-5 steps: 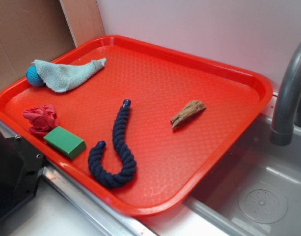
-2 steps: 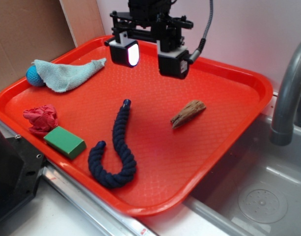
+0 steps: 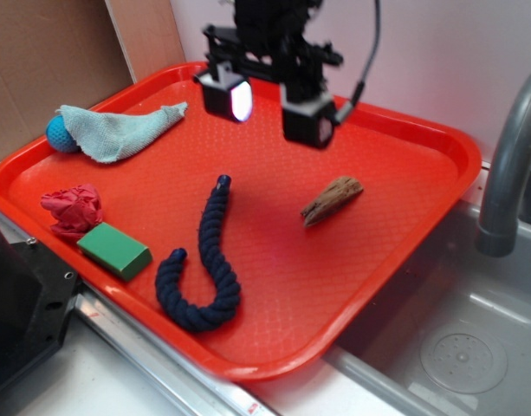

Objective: Grab the wood chip.

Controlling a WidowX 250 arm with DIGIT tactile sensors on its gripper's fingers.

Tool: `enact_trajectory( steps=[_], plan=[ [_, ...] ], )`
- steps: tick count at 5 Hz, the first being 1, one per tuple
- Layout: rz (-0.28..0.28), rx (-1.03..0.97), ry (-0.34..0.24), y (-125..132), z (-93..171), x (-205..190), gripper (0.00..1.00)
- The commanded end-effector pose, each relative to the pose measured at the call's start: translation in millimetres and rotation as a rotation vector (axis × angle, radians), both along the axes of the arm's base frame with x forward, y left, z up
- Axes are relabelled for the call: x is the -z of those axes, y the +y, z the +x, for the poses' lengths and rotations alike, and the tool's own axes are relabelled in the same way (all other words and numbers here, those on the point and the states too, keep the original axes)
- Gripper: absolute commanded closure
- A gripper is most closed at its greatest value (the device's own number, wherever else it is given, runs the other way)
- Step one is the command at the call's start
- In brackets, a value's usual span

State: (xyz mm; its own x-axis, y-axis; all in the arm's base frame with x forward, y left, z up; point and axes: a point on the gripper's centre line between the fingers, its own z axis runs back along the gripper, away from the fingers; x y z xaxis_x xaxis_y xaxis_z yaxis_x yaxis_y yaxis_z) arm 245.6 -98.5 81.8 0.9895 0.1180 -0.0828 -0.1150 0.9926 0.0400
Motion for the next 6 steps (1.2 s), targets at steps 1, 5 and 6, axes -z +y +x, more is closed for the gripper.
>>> enact_trajectory(
  steps=[1,5,6],
  plan=[
    [-0.066,0.088,-0.028,-27,12,37,0.00],
    [-0.059,0.076,0.009,-31,21,51,1.00],
    [-0.073,0.101,0.026,-26,19,45,1.00]
  ],
)
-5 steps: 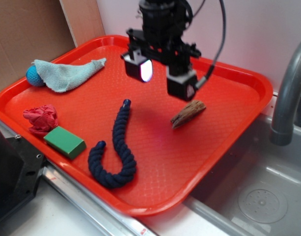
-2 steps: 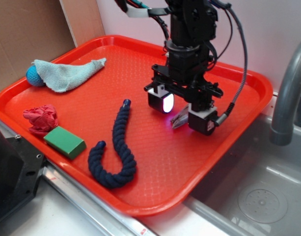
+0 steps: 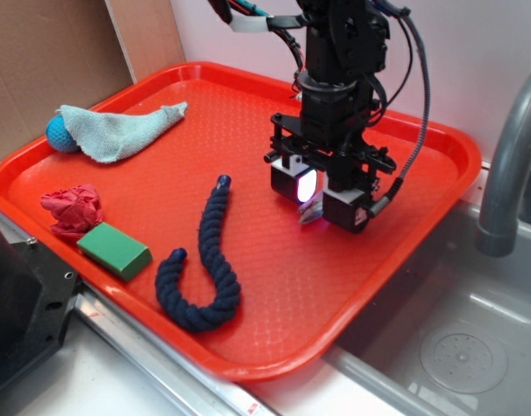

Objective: Grab the wood chip.

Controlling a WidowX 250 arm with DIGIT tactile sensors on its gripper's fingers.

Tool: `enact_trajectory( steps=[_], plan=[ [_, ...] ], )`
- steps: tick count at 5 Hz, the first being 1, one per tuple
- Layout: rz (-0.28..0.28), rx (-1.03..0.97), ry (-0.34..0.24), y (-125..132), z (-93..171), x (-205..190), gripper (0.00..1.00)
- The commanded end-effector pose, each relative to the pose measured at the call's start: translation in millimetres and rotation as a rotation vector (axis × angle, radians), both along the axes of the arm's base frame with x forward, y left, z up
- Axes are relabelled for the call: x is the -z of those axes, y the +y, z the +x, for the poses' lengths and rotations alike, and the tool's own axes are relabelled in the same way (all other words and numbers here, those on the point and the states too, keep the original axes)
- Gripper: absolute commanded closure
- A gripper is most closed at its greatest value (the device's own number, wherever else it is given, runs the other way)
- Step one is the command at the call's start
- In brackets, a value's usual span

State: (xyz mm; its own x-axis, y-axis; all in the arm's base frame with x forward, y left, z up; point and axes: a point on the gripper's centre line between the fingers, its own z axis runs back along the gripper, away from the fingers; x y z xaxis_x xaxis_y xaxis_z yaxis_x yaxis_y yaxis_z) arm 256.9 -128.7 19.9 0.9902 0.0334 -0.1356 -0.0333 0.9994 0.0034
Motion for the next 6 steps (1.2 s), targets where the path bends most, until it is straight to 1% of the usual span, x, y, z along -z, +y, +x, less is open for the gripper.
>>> enact_trajectory(
  steps=[1,2,3,4,5,6],
  plan=[
    [0.043,0.003,-0.043,31,-6,-56,1.00],
    [-0.070,-0.115,-0.075,87,-28,-103,1.00],
    [-0.042,-0.229,-0.155,133,-50,-150,1.00],
    [-0.015,-0.248,-0.216,163,-67,-181,1.00],
    [-0.007,-0.227,-0.298,163,-72,-205,1.00],
    [0.022,-0.201,-0.311,155,-66,-210,1.00]
  ],
)
